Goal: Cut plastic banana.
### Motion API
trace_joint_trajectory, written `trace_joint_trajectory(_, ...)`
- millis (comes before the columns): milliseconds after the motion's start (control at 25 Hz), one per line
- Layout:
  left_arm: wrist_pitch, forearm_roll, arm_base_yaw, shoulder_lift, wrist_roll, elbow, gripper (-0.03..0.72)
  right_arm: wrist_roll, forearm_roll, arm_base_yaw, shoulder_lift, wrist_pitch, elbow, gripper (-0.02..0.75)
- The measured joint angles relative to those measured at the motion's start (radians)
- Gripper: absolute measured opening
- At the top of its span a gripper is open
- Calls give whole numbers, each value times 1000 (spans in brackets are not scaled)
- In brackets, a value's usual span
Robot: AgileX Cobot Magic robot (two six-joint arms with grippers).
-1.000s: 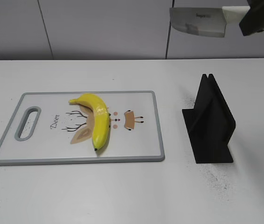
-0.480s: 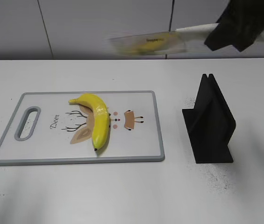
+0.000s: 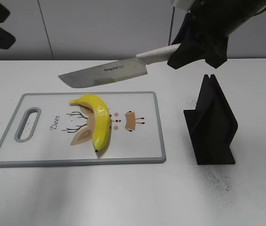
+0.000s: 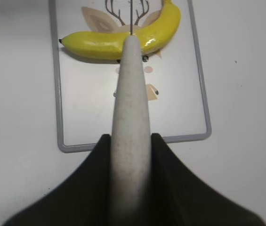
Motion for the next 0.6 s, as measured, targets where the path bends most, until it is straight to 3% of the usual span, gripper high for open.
trace_joint_trajectory(240, 43, 1, -12, 160, 38, -84, 593, -91, 80, 0, 94, 51, -96, 166)
trace_joint_trajectory(600, -37, 190, -151, 304, 40, -94, 592, -149, 139, 0, 140, 102, -122, 166)
